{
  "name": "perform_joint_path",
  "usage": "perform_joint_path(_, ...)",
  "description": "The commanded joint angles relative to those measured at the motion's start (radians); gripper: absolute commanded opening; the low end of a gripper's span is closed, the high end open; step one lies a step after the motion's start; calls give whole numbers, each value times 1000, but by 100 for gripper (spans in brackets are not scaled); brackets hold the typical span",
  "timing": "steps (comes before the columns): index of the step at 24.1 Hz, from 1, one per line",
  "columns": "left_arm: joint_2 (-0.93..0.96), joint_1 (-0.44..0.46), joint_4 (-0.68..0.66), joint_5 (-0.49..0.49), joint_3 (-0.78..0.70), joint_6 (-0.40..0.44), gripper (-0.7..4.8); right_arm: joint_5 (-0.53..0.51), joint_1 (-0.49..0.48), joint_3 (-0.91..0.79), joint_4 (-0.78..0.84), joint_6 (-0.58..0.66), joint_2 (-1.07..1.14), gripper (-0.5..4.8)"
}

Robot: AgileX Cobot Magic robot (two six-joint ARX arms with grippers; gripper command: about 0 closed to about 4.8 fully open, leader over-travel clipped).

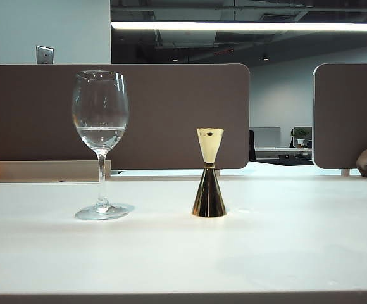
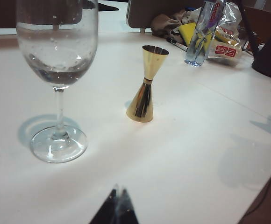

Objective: Pick up the jigger and pour the water inside into the glass.

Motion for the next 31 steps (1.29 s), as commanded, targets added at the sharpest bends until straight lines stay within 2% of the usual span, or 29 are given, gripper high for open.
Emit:
perform_joint_path(1,1,2,-3,5,1,3,-5,-2,-3,-7,-21,0,-31,-1)
perform_joint_path(8,1,2,-3,5,1,3,-5,-2,-3,-7,-5,0,-161,-1)
perform_joint_path(15,1,2,-3,5,1,3,-5,-2,-3,-6,4,0,-161,0)
perform_joint_path(16,1,2,-2,-14,1,3,-5,-2,-3,-6,2,0,-161,-1)
perform_joint_path(19,1,2,-3,-224,1,6,-5,-2,-3,-6,2,0,-162,-1)
perform_joint_path(23,1,-28,-2,-433,1,5,-5,-2,-3,-6,2,0,-162,-1)
perform_joint_path(24,1,-51,-3,-460,1,6,-5,-2,-3,-6,2,0,-161,-1)
perform_joint_path(31,1,-59,-3,-459,0,5,-5,-2,-3,-6,2,0,-162,-1)
